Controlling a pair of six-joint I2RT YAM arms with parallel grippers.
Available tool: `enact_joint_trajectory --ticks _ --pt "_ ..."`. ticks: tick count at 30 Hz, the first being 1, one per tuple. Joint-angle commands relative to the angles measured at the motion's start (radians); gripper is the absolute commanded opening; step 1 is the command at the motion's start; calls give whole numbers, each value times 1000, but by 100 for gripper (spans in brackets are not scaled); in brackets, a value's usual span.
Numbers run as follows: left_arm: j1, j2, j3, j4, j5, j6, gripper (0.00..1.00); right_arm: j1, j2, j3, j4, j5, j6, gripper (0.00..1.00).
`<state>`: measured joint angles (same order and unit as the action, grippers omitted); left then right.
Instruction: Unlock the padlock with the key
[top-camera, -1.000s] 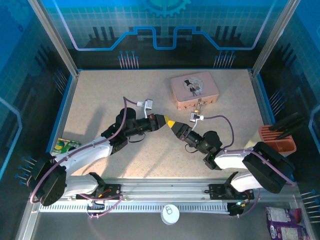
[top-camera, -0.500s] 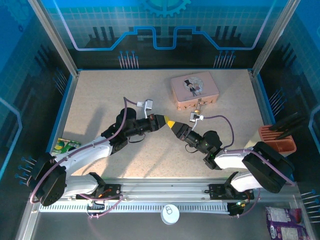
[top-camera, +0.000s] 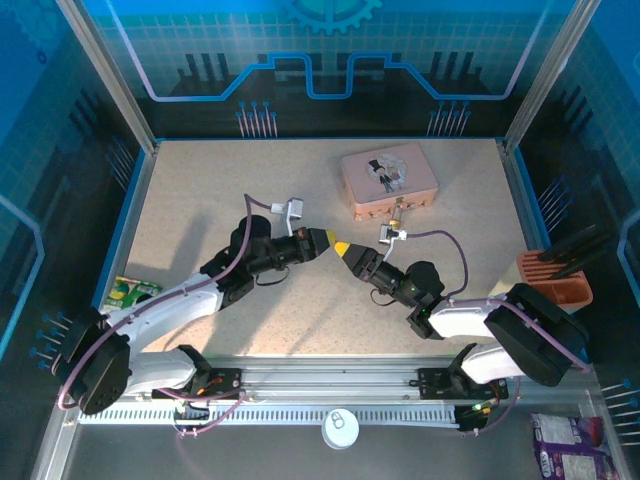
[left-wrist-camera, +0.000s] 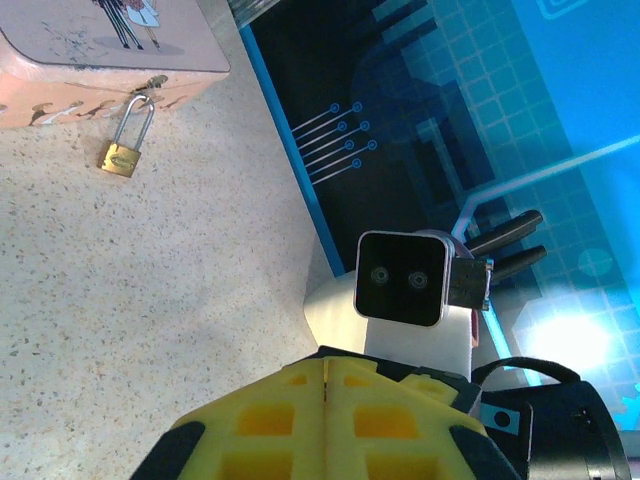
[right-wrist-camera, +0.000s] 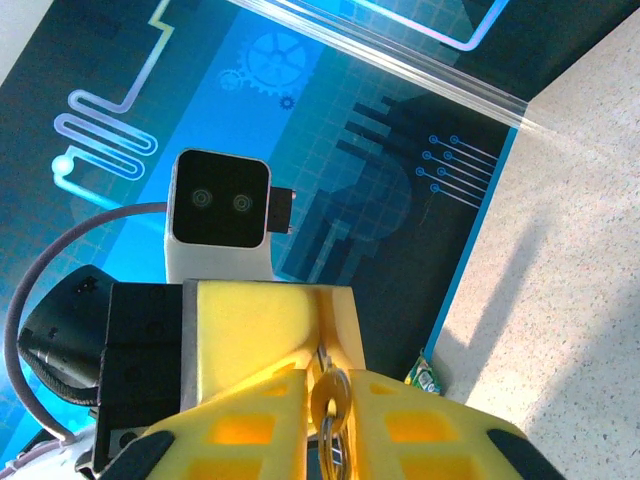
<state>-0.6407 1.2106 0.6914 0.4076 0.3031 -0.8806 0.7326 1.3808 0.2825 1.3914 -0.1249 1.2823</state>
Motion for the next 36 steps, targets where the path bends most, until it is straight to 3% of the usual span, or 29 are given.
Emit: enact_joint_trajectory --ticks 1,16,20,22,24,27,29,32,36 --pt "8 -26 13 -7 -21 28 0 -8 -15 1 32 -16 -11 20" --pt "7 -21 7 5 -14 20 0 -10 -17 9 32 -23 -9 0" --pt "8 -19 5 4 -12 21 0 -13 -16 8 23 -25 -2 0" --pt "7 -22 4 -9 -19 24 6 -23 -21 11 4 -36 -2 0" --pt "10 -36 6 -45 -38 42 23 -57 -47 22 -74 -82 -15 0" --pt "24 -94 10 -164 -122 86 41 -141 -169 65 -439 -161 -74 0" --pt "51 -132 14 -247 -175 105 47 -172 -296 136 -843 -151 -214 0" --pt "104 -138 34 -339 -185 117 50 -178 -469 289 -1400 3 -483 0" --pt "101 -52 110 -426 -213 137 51 -213 -611 391 -1718 149 -675 0"
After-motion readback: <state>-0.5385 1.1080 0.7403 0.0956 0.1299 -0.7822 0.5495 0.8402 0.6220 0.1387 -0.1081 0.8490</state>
